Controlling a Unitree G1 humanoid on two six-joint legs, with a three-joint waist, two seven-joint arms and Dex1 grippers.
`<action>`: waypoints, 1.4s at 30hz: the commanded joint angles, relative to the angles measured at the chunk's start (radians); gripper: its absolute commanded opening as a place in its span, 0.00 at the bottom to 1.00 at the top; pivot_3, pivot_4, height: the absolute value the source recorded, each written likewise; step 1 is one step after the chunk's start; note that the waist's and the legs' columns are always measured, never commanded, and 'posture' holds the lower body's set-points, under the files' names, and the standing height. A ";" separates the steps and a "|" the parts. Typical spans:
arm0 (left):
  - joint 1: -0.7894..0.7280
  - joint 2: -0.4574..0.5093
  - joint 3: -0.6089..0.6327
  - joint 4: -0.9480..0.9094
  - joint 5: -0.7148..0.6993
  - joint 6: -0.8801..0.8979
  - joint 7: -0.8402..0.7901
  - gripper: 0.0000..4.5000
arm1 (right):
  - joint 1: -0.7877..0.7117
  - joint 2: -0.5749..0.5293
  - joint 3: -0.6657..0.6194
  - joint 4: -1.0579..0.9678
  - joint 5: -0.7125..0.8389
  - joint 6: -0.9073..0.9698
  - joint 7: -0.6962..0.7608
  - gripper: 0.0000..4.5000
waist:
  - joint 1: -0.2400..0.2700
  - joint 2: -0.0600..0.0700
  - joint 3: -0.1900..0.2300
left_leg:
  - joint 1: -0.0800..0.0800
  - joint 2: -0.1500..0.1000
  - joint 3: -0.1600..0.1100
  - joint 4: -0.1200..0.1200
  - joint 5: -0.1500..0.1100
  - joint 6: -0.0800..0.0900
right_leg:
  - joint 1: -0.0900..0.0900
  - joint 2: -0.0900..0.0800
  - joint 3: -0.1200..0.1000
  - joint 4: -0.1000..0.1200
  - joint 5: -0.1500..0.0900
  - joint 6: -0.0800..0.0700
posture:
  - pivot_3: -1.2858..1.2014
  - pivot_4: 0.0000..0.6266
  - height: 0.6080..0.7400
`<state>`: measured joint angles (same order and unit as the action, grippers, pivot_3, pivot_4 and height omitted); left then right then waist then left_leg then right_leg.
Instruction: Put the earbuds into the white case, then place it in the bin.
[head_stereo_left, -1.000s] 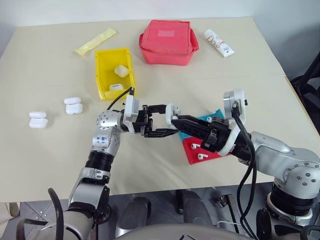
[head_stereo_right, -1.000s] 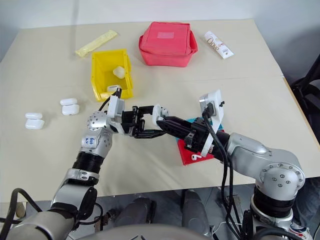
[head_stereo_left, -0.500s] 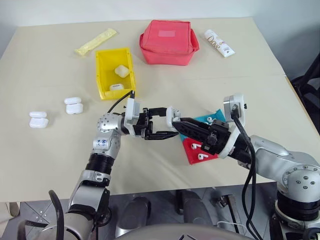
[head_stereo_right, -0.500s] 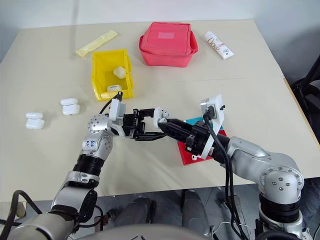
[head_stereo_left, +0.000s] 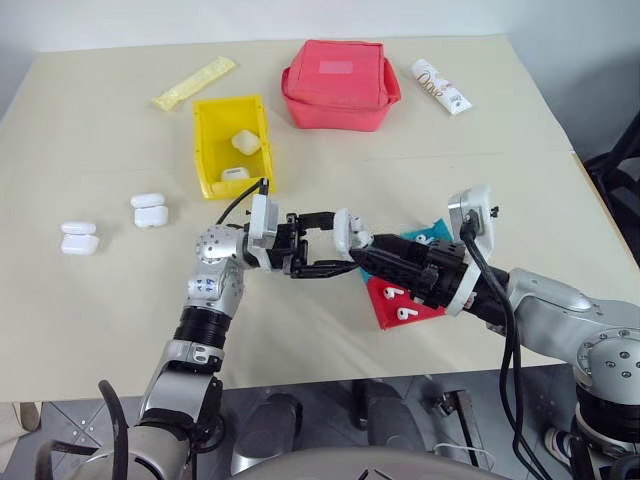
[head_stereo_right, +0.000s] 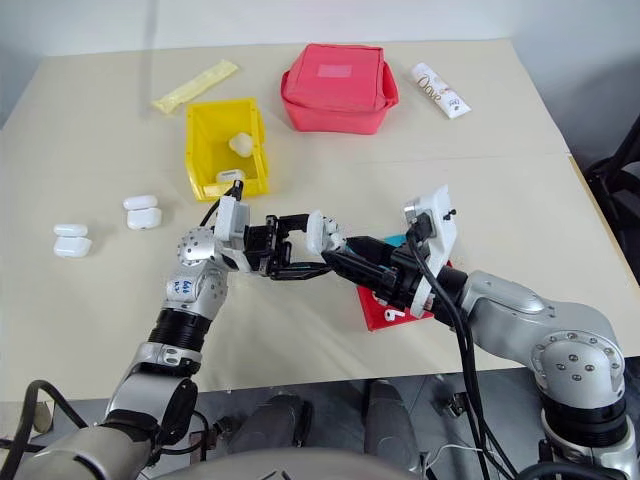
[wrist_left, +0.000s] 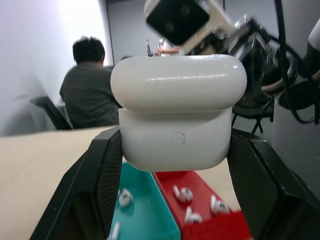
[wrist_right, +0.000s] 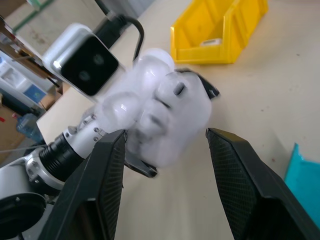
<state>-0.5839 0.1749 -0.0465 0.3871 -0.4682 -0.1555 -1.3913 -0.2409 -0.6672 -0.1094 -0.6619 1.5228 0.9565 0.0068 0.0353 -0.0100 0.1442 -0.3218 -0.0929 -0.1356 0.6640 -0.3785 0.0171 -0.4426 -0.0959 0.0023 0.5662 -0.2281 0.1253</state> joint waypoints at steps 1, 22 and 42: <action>-0.025 -0.010 0.008 -0.030 -0.018 -0.021 -0.001 0.61 | -0.007 -0.026 -0.003 -0.025 0.024 -0.021 0.007 0.59 | 0.000 0.000 0.000 | 0.000 0.000 0.000 0.000 0.000 0.000 | 0.000 0.000 0.000 0.000 0.000 0.000 | 0.52 0.24 1.00; -0.090 0.013 0.021 0.124 0.028 -0.052 -0.007 0.61 | 0.028 -0.262 -0.093 -0.073 -0.001 -0.028 0.156 0.59 | 0.022 0.000 0.000 | 0.000 0.000 0.001 0.001 0.000 0.001 | 0.001 0.001 0.000 -0.003 0.002 0.001 | 0.52 0.24 1.00; -0.284 0.111 -0.155 0.173 0.323 -0.044 0.083 0.61 | -0.494 -0.293 0.214 -0.057 -0.327 0.148 0.114 0.01 | 0.018 0.000 0.001 | -0.006 0.001 0.002 0.001 0.001 0.002 | -0.002 0.000 0.000 -0.009 0.006 0.002 | 0.52 0.24 1.00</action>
<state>-0.8408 0.2863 -0.2019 0.5674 -0.1468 -0.1872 -1.3114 -0.7024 -0.9653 0.0972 -0.7068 1.2259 1.0984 0.1018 0.0538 -0.0096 0.1450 -0.3284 -0.0921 -0.1336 0.6655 -0.3778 0.0191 -0.4447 -0.0961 0.0024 0.5571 -0.2214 0.1273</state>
